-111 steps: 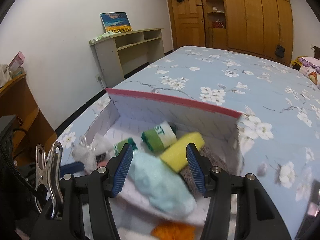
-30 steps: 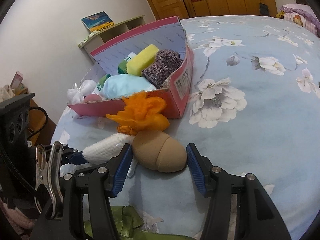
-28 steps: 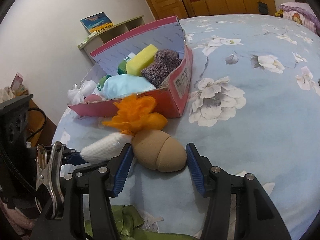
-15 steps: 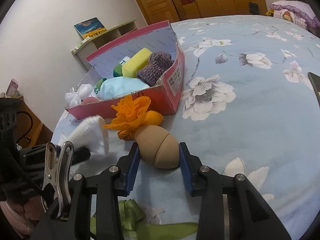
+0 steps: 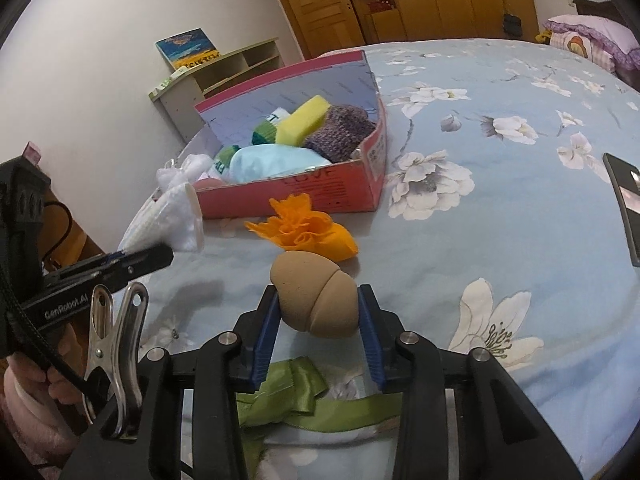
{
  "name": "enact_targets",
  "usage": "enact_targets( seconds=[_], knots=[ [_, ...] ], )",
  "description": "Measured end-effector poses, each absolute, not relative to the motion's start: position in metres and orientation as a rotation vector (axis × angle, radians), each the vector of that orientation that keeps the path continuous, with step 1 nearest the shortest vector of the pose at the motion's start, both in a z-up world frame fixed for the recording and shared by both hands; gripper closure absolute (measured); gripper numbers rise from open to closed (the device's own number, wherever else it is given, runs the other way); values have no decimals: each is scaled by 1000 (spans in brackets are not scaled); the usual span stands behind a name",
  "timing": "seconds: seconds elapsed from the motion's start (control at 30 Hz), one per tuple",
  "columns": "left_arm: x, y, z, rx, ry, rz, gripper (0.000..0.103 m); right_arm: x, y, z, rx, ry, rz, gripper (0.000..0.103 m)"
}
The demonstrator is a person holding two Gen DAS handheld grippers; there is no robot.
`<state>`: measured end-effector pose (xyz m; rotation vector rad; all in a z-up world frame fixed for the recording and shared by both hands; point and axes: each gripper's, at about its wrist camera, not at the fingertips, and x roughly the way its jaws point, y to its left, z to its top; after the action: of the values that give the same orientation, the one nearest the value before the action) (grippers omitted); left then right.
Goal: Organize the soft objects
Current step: 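Carry the white cloth and tan egg sponge toward the box with both grippers, then open the left gripper over the box to drop the white cloth while the right holds the egg sponge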
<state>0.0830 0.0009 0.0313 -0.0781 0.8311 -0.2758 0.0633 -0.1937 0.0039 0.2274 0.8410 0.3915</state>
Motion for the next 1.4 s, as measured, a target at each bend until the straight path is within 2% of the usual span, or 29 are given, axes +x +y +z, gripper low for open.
enact_targets(
  seconds=[0.6, 1.4],
  knots=[
    [92, 24, 56, -102, 768, -226, 79, 57, -172, 49, 147, 756, 422, 64],
    [193, 33, 62, -74, 756, -119, 79, 112, -168, 60, 162, 746, 424, 64]
  ],
)
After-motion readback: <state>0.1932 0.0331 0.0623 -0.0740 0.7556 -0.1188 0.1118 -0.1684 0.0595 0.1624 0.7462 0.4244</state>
